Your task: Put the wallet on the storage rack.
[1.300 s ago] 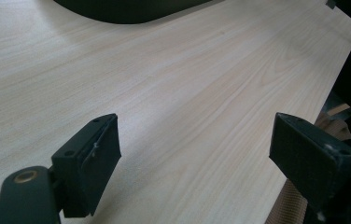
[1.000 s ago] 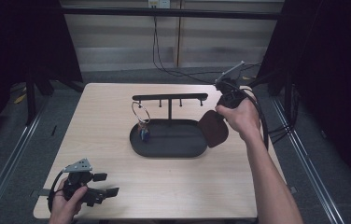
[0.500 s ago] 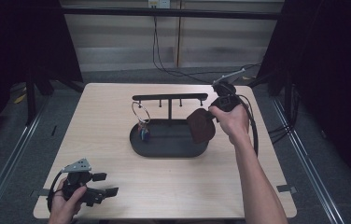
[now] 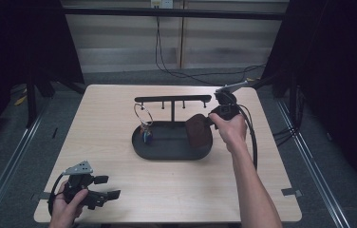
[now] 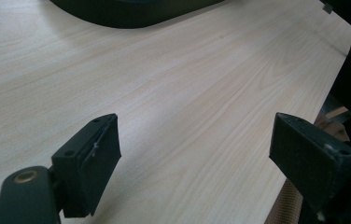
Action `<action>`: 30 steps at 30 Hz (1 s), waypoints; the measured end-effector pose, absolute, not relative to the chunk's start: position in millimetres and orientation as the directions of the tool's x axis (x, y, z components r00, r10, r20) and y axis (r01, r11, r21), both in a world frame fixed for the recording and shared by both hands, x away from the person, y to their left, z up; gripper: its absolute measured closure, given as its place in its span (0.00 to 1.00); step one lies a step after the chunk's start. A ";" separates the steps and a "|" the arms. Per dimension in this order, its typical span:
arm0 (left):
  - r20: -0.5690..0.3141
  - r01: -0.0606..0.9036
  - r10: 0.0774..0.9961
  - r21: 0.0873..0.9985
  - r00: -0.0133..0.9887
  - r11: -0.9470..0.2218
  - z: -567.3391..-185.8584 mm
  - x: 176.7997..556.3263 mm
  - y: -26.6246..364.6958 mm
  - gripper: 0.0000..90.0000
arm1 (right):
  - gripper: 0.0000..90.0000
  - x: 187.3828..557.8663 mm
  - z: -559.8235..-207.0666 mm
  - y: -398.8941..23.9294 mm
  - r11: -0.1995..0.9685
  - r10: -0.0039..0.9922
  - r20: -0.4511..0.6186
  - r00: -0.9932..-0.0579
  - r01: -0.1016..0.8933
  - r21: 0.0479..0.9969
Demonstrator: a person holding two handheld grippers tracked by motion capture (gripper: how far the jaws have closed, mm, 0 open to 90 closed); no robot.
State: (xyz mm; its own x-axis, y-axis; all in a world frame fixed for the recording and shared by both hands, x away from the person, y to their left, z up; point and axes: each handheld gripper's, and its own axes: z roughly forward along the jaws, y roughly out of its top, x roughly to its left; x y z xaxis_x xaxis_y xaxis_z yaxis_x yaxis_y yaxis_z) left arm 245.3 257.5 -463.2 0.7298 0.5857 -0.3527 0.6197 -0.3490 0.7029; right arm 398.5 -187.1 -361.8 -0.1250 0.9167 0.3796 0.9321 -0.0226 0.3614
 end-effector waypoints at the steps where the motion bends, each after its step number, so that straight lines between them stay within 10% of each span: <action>1: -0.352 0.620 0.587 0.703 0.729 -0.349 -463.4 245.6 257.5 0.18 | 0.94 399.3 -364.8 -186.9 -0.025 0.915 0.385 -0.123 0.934 0.357; 30: -0.350 0.617 0.583 0.702 0.733 -0.354 -463.3 246.0 257.1 0.18 | 0.93 403.3 -419.6 -184.4 -0.110 0.890 0.451 -0.062 0.931 0.347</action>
